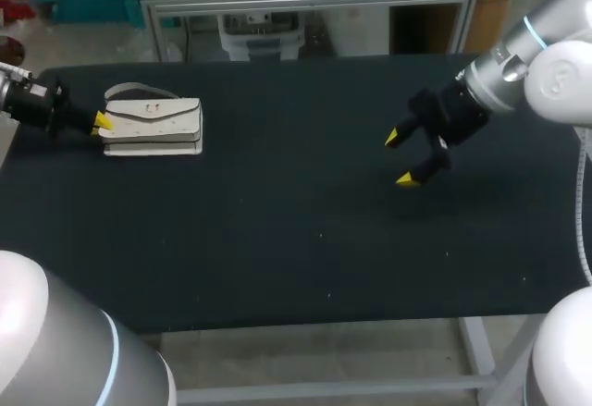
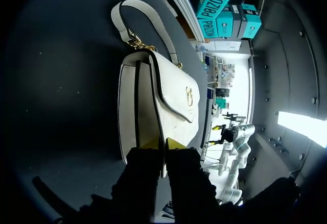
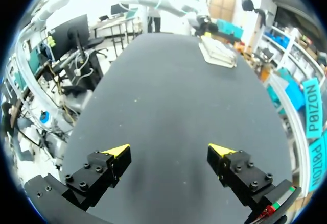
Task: Pick up the bag, open it, inspect its contents, close it, and place it on the opposite side
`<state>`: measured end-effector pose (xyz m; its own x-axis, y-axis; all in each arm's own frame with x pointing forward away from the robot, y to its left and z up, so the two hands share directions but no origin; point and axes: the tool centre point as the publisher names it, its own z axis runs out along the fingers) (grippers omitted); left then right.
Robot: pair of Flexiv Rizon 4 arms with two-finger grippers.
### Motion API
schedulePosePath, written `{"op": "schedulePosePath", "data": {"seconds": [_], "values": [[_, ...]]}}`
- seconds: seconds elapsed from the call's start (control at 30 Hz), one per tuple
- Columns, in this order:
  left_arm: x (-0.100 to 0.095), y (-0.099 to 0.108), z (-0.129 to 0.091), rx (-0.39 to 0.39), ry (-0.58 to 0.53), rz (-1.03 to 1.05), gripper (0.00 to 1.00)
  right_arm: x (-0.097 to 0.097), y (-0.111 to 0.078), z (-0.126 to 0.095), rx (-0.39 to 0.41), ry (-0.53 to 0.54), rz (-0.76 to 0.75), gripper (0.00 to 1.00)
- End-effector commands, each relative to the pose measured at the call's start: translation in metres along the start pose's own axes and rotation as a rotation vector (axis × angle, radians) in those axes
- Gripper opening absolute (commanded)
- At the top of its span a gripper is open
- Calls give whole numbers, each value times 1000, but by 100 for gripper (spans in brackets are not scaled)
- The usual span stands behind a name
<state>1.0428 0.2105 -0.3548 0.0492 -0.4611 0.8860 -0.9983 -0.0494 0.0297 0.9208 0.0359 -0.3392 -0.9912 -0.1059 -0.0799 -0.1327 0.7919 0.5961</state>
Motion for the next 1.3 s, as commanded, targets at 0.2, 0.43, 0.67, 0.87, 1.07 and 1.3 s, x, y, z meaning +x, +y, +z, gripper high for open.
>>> {"op": "schedulePosePath", "data": {"seconds": [0.2, 0.43, 0.67, 0.87, 1.07, 1.3], "values": [[14, 17, 45, -6, 23, 19, 0, 3, 2, 7, 25, -6, 13, 100], [14, 17, 45, -6, 23, 19, 0, 3, 2, 13, 32, -38, 42, 100], [14, 17, 45, -6, 23, 19, 0, 3, 2, 13, 32, -38, 42, 100], [22, 28, 65, 27, 20, 27, 0, 3, 2, 13, 32, -38, 42, 100], [39, 51, 124, 66, -11, 36, 0, 3, 2, 13, 32, -38, 42, 100], [67, 72, 168, 115, -16, 81, 0, 3, 2, 13, 32, -38, 42, 100]]}}
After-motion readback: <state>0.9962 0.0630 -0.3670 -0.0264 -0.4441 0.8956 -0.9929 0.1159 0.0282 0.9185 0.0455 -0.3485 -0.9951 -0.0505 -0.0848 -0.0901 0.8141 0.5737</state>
